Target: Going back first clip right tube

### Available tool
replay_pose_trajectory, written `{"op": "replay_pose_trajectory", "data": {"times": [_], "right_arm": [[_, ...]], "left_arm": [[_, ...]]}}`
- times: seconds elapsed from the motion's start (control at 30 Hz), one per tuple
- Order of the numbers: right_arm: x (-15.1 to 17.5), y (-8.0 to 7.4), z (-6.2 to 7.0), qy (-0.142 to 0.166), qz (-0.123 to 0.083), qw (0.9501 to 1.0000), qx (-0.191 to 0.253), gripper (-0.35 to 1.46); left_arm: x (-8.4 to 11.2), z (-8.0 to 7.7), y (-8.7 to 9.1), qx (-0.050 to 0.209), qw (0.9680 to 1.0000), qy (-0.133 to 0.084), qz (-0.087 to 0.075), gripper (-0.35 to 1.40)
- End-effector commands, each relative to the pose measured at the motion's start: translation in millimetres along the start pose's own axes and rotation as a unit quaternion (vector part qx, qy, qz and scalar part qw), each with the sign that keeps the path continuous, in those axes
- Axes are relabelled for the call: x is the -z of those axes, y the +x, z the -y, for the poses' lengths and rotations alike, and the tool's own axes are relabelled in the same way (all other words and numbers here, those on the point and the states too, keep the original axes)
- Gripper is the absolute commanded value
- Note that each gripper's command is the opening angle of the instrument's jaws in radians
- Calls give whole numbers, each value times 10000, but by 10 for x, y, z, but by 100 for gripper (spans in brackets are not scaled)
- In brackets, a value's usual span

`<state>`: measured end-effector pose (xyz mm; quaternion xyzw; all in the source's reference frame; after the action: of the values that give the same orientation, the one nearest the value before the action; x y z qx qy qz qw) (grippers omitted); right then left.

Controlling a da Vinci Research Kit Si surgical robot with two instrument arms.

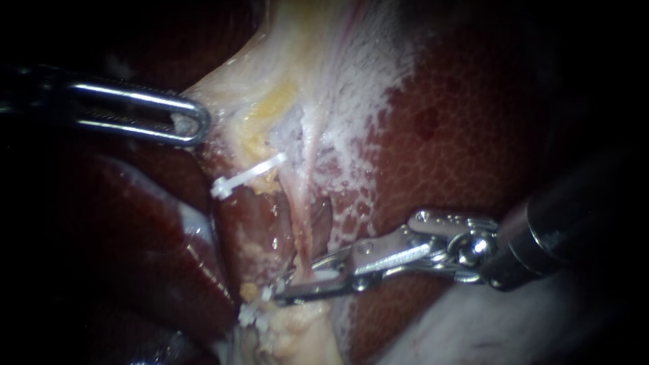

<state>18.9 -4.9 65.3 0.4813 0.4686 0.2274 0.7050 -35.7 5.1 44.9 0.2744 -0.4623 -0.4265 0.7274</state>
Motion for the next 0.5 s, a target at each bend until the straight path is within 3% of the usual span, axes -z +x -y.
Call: {"op": "replay_pose_trajectory", "data": {"times": [0.03,0.5], "right_arm": [[-1,0,0,0,0,10000,-3,-35],[-2,4,4,4,-4,10000,-13,-35]], "left_arm": [[0,0,0,1,10000,2,0,-35],[0,0,0,1,10000,2,-1,-35]]}}
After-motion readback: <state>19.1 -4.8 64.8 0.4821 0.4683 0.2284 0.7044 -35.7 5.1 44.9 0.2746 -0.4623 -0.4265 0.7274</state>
